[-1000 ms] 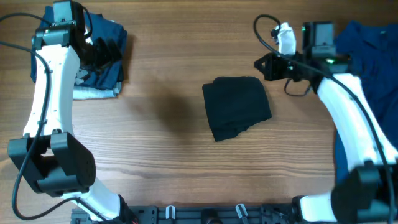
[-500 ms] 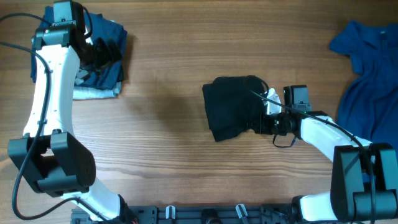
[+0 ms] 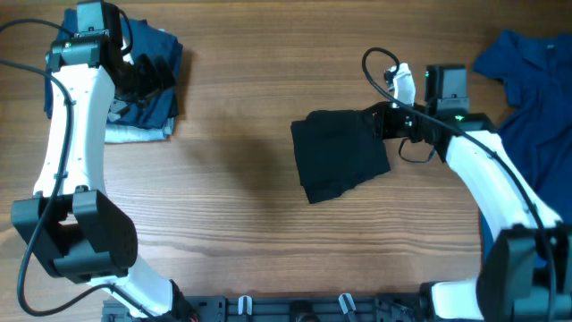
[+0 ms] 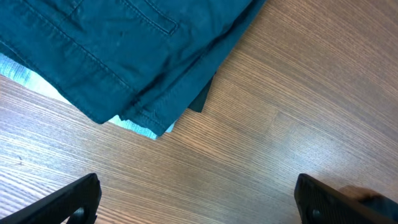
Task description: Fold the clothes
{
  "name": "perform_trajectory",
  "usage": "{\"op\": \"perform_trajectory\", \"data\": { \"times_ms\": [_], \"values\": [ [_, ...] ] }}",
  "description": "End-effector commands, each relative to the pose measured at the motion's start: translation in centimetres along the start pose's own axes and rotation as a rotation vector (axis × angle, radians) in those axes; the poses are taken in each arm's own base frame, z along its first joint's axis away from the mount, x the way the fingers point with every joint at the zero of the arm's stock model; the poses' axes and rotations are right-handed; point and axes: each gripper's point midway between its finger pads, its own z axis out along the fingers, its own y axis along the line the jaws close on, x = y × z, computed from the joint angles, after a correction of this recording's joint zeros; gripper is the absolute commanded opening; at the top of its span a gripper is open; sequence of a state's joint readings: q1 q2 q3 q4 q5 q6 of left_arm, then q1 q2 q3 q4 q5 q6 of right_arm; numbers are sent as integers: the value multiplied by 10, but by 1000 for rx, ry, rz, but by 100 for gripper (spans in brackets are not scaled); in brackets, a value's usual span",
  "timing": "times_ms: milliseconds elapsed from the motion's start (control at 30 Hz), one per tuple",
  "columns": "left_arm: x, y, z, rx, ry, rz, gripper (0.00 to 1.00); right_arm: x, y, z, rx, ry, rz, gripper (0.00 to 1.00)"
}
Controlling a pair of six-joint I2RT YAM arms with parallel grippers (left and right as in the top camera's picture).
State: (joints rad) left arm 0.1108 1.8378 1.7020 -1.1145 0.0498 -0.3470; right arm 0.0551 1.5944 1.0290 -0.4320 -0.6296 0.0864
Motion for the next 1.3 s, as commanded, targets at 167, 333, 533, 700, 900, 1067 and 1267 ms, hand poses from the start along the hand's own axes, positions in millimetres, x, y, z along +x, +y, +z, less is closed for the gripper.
{"op": "perform_trajectory", "data": {
  "times_ms": [167,333,533,700,900,1067,1267],
  "values": [
    [-6,0,-11,6,-35,-2,100,61,-77,93,-12,189,70,4],
    [-6,0,-11,6,-35,-2,100,17,-9,38,-171,64,-63,8],
    [-6,0,-11,6,-35,-2,100,34,11,-26,-6,99,-48,4],
    [-6,0,-11,6,-35,-2,100,104,-42,2,151,214,94,4],
    [-6,0,-11,6,-35,-2,100,122,-88,22,319,141,282,4],
    [-6,0,-11,6,-35,-2,100,56,-23,-8,97,22,183,4],
    [-6,0,-11,6,-35,-2,100,-4,8,-32,32,-153,-5,4]
  ]
}}
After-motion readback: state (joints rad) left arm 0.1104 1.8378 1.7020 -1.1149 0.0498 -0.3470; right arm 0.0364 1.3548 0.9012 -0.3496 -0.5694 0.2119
